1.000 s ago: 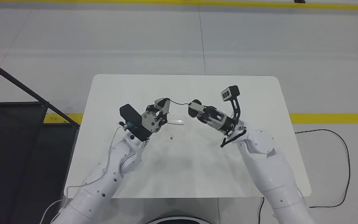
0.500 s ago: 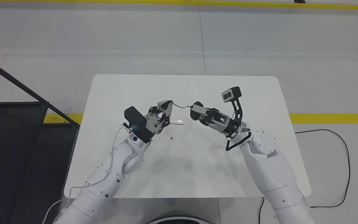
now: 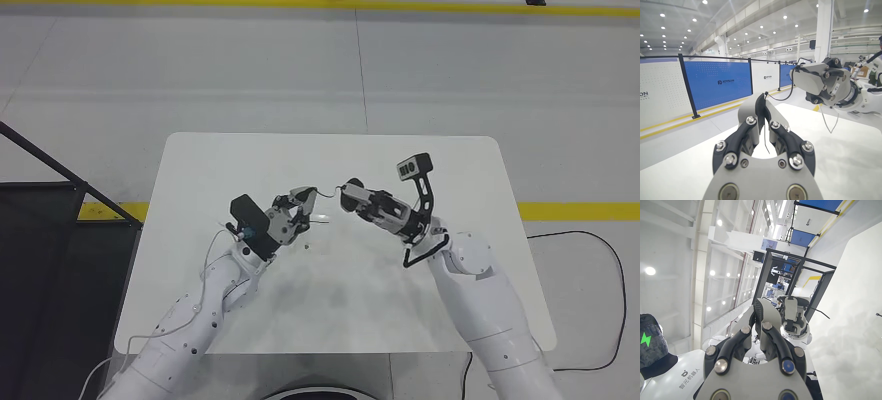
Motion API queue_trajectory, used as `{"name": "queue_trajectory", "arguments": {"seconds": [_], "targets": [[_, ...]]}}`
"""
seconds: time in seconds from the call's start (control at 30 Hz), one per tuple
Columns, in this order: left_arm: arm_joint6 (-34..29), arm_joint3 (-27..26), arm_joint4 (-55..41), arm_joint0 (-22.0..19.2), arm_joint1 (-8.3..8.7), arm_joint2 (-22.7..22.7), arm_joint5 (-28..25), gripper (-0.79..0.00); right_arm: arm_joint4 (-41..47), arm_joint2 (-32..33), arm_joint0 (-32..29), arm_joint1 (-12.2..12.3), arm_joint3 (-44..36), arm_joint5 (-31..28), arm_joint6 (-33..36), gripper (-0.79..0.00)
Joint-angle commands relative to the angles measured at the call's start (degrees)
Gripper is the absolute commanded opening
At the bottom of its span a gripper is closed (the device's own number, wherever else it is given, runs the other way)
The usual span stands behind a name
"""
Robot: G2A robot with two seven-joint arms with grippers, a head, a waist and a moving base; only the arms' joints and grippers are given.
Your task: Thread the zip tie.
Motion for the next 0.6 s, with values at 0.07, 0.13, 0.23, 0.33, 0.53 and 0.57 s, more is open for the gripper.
{"name": "queue_trajectory", "arguments": {"seconds": [0.07, 0.13, 0.23, 0.33, 0.53, 0.57], "targets": [[-0.3, 0.0, 0.1, 0.1, -0.15, -0.2, -0.6, -0.785, 0.9, 0.2, -0.2, -0.1, 0.0, -0.9, -0.3, -0.785], [-0.6, 0.1, 0.1, 0.0, -0.21, -0.3, -1.2, -0.785, 1.5, 0.3, -0.2, -0.1, 0.0, -1.2, -0.2, -0.785], [-0.8, 0.0, 0.4, 0.1, -0.26, -0.5, -1.9, -0.785, 2.0, 0.5, -0.2, -0.1, 0.1, -1.3, -0.1, -0.785], [-0.8, 0.0, 0.7, 0.2, -0.3, -0.7, -2.6, -0.785, 2.4, 0.6, -0.1, -0.2, 0.3, -1.5, -0.1, -0.785], [-0.8, 0.0, 1.9, 0.4, -0.34, -1.0, -3.7, -0.785, 4.0, 0.9, -0.1, -0.3, 0.6, -1.9, 0.1, -0.785], [-0.7, 0.0, 2.1, 0.5, -0.35, -1.0, -3.9, -0.785, 4.1, 0.9, -0.1, -0.3, 0.7, -1.9, 0.2, -0.785]]}}
